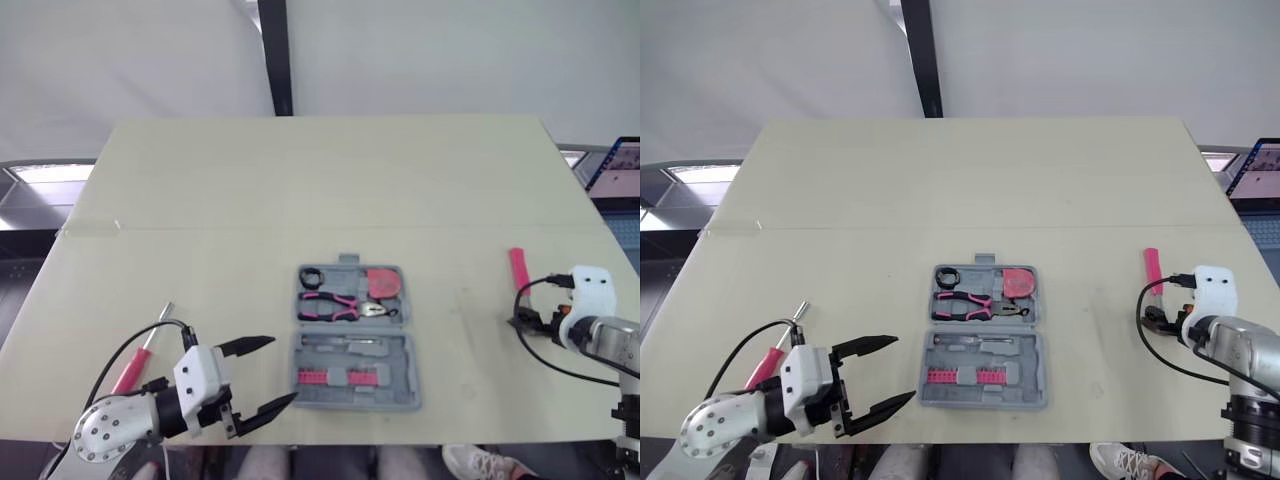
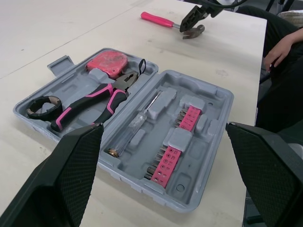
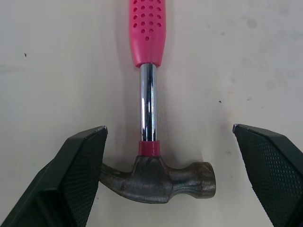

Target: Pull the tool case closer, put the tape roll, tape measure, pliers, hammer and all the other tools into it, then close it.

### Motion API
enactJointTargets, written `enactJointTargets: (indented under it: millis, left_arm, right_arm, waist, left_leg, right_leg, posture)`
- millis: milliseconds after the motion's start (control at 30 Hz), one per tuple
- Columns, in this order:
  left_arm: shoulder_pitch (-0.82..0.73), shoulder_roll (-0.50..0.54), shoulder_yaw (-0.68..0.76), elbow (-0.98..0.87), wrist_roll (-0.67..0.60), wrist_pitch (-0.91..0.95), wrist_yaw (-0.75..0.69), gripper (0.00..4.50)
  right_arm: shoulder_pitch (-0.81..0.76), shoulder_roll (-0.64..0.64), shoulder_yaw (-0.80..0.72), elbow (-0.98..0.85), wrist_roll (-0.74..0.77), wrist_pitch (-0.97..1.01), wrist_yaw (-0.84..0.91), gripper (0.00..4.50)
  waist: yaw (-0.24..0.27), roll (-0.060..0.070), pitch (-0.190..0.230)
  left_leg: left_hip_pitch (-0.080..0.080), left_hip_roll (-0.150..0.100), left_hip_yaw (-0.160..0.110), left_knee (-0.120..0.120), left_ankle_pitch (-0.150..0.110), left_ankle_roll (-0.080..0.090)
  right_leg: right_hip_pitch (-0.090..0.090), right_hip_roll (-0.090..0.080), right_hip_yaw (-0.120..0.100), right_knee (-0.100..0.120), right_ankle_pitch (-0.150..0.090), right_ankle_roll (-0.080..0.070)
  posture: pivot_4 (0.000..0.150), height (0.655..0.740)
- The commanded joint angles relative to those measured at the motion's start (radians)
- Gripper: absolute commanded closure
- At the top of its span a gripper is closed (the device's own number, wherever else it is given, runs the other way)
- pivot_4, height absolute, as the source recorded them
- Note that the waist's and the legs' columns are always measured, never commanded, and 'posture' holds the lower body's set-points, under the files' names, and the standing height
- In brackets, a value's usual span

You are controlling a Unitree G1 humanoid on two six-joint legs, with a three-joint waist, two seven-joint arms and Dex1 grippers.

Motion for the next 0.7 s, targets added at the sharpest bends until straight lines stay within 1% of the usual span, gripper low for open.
enactJointTargets:
  millis: [33,67,167,200,233,267,300,367,400,433,600,700]
  left_arm:
    - [0.011,-0.001,-0.008,-0.034,0.001,-0.013,0.005,0.07]
    - [0.010,0.000,-0.009,-0.035,0.001,-0.013,0.005,0.07]
    - [0.010,0.001,-0.012,-0.039,0.001,-0.010,0.009,0.00]
    - [0.010,0.001,-0.012,-0.040,0.001,-0.010,0.011,0.00]
    - [0.010,0.002,-0.013,-0.040,0.001,-0.009,0.012,0.00]
    - [0.011,0.002,-0.013,-0.041,0.001,-0.010,0.013,0.00]
    - [0.012,0.002,-0.014,-0.041,0.002,-0.010,0.014,0.00]
    - [0.015,0.002,-0.013,-0.039,0.003,-0.013,0.014,0.00]
    - [0.016,0.002,-0.012,-0.038,0.003,-0.014,0.014,0.00]
    - [0.017,0.002,-0.012,-0.037,0.004,-0.015,0.014,0.00]
    - [0.021,-0.005,-0.008,-0.031,-0.007,-0.015,0.017,0.00]
    - [0.017,-0.027,0.027,-0.028,-0.075,0.027,0.043,0.00]
  right_arm:
    - [-0.004,0.000,-0.024,-0.005,-0.014,0.010,-0.018,0.00]
    - [-0.003,0.001,-0.025,-0.006,-0.013,0.012,-0.016,0.00]
    - [-0.001,0.008,-0.026,-0.009,-0.011,0.024,-0.014,0.71]
    - [-0.002,0.010,-0.026,-0.008,-0.010,0.027,-0.014,1.15]
    - [-0.003,0.012,-0.027,-0.008,-0.011,0.029,-0.015,1.72]
    - [-0.006,0.014,-0.027,-0.007,-0.012,0.031,-0.015,2.09]
    - [-0.008,0.015,-0.026,-0.006,-0.013,0.031,-0.015,2.57]
    - [-0.012,0.017,-0.024,-0.005,-0.013,0.035,-0.014,3.64]
    - [-0.013,0.018,-0.025,-0.005,-0.013,0.036,-0.014,4.27]
    - [-0.013,0.018,-0.024,-0.004,-0.014,0.037,-0.013,4.47]
    - [-0.013,0.019,-0.021,-0.008,-0.016,0.036,-0.009,4.47]
    - [-0.004,-0.008,0.007,-0.051,-0.013,0.026,0.019,4.47]
  waist:
    - [0.000,0.000,0.000]
    - [0.000,0.000,0.000]
    - [0.000,0.000,0.000]
    - [0.000,0.000,0.000]
    - [0.001,0.000,0.000]
    - [0.001,0.000,0.000]
    - [0.001,0.000,0.000]
    - [0.000,0.000,0.000]
    - [0.000,0.000,0.000]
    - [0.001,0.000,0.000]
    - [0.000,0.000,0.000]
    - [0.000,0.000,0.000]
  left_leg:
    - [0.000,0.000,0.000,0.000,0.000,0.000]
    - [0.000,0.000,0.000,0.000,0.000,0.000]
    - [0.000,0.000,0.000,0.000,0.000,0.000]
    - [0.000,0.000,0.000,0.000,0.000,0.000]
    - [0.000,0.000,0.000,0.000,0.000,0.000]
    - [0.000,0.000,0.000,0.000,0.000,0.000]
    - [0.000,0.000,0.000,0.000,0.000,0.000]
    - [0.000,0.000,0.000,0.000,0.000,0.000]
    - [0.000,0.000,0.000,0.000,0.000,0.000]
    - [0.000,0.000,0.000,0.000,0.000,0.000]
    - [0.000,0.000,0.000,0.000,0.000,0.000]
    - [0.000,0.000,0.000,0.000,0.000,0.000]
  right_leg:
    - [0.000,0.000,0.000,0.000,0.000,0.000]
    - [0.000,0.000,0.000,0.000,0.000,0.000]
    - [0.000,0.000,0.000,0.001,0.000,0.000]
    - [0.000,0.000,0.000,0.001,0.000,0.000]
    - [0.000,0.000,0.000,0.002,0.000,0.000]
    - [0.000,0.000,0.000,0.003,0.000,0.000]
    - [0.000,0.000,0.000,0.003,0.000,0.000]
    - [0.000,0.000,0.000,0.003,0.000,0.000]
    - [0.000,0.000,0.000,0.003,0.000,0.000]
    - [0.000,0.000,0.000,0.003,0.000,0.000]
    - [0.000,0.000,0.000,0.003,0.000,0.000]
    - [0.000,0.000,0.000,0.003,0.000,0.000]
  posture:
    - [0.150,0.7400]
    - [0.150,0.7400]
    - [0.150,0.7400]
    - [0.150,0.7400]
    - [0.150,0.7400]
    - [0.150,0.7400]
    - [0.150,0.7400]
    - [0.150,0.7400]
    - [0.150,0.7400]
    - [0.150,0.7400]
    - [0.150,0.7400]
    - [0.150,0.7400]
